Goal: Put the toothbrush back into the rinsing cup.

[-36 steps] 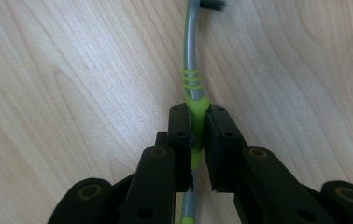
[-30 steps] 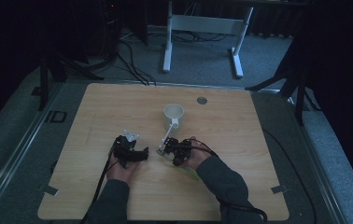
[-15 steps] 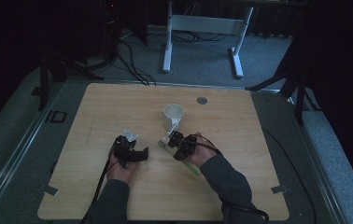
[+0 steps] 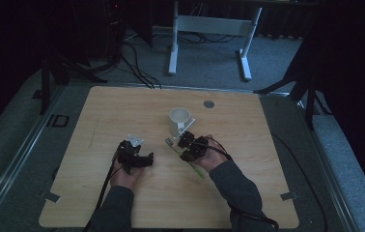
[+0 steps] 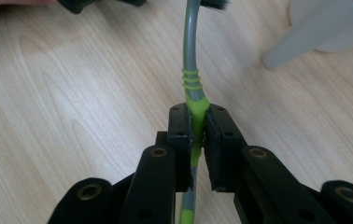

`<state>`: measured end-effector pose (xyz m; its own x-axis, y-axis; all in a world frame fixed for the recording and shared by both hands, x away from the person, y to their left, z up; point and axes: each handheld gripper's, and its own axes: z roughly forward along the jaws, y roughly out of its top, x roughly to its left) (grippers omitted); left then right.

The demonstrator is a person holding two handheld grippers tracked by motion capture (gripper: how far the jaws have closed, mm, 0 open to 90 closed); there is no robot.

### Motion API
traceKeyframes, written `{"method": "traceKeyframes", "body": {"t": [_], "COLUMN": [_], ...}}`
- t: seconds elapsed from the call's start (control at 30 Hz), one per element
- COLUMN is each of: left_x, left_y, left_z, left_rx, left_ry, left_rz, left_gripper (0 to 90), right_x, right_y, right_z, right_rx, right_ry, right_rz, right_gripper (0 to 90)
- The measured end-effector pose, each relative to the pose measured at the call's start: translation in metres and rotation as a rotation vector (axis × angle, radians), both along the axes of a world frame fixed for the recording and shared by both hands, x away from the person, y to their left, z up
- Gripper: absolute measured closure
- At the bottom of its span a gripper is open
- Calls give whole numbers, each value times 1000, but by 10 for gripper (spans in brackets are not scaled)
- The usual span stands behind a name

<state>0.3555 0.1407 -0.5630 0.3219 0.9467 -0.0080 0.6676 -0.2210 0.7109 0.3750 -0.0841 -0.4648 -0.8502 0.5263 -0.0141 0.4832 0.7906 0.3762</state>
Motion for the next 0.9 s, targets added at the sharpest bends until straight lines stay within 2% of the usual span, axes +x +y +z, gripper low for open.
{"method": "traceKeyframes", "body": {"t": [0.3,0.43,0.9], "left_x": [0,0,0], "left_y": [0,0,0], "left_z": [0,0,0], "left_rx": [0,0,1], "left_ry": [1,2,4], "left_rz": [0,-1,-2], "left_gripper": [146,145,145], "right_x": [0,-1,-1], "right_y": [-7,-10,-16], "right_z": [2,5,11], "right_rx": [47,85,143], "right_ry": [-35,-50,-106], "right_rz": [-28,-37,-74], "right_gripper": [812,812,812]}}
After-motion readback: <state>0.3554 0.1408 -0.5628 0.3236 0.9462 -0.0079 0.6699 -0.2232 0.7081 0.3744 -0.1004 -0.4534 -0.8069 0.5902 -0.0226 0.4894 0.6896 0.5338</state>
